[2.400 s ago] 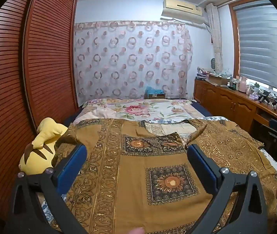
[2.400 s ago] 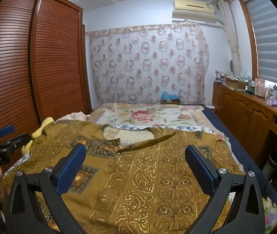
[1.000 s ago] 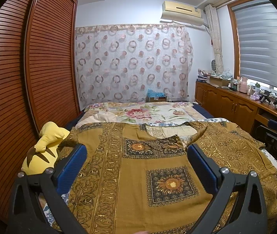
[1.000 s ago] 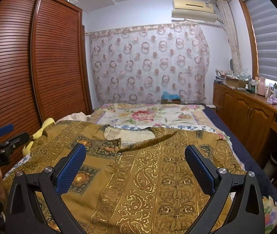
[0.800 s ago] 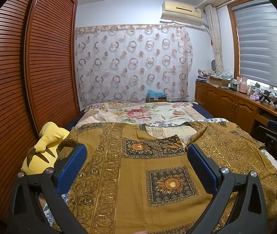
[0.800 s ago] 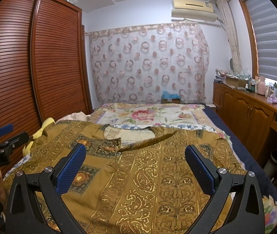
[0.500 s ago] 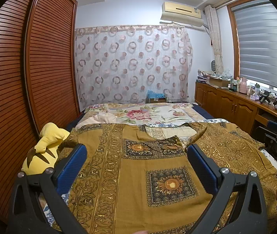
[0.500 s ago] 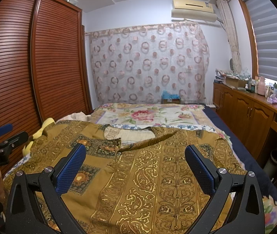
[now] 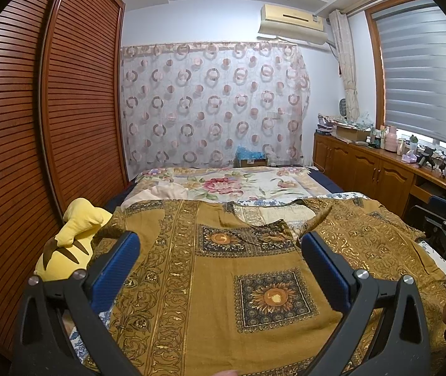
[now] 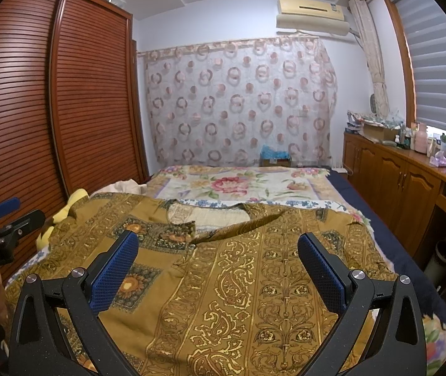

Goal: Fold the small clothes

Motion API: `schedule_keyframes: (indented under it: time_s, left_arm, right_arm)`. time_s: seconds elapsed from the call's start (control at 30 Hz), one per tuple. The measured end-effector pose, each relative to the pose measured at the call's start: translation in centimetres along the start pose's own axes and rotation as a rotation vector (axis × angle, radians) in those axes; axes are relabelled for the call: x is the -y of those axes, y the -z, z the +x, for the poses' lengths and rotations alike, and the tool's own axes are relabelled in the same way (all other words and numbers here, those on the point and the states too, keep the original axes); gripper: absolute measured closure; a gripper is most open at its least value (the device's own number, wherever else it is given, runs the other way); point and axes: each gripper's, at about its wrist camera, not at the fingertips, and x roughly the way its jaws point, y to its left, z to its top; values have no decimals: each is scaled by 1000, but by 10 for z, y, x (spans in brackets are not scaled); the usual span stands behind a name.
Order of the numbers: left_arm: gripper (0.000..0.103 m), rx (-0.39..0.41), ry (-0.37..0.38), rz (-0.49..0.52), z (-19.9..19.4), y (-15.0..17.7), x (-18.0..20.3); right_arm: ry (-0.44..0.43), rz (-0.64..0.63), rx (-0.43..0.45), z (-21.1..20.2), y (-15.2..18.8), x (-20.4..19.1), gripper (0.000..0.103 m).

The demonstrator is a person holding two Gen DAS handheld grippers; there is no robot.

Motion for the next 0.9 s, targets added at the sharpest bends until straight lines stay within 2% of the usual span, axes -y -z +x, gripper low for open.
schedule_keyframes:
  time_s: [0.73,0.9]
  left_arm:
    - [0,5,5,2,-3,-1,7]
    - [0,-15,4,6,4,1,6]
  right_arm:
    - [-2,-1,1,-1,-1,0,0]
    - [-19,-5,-12,2,2,-3,0]
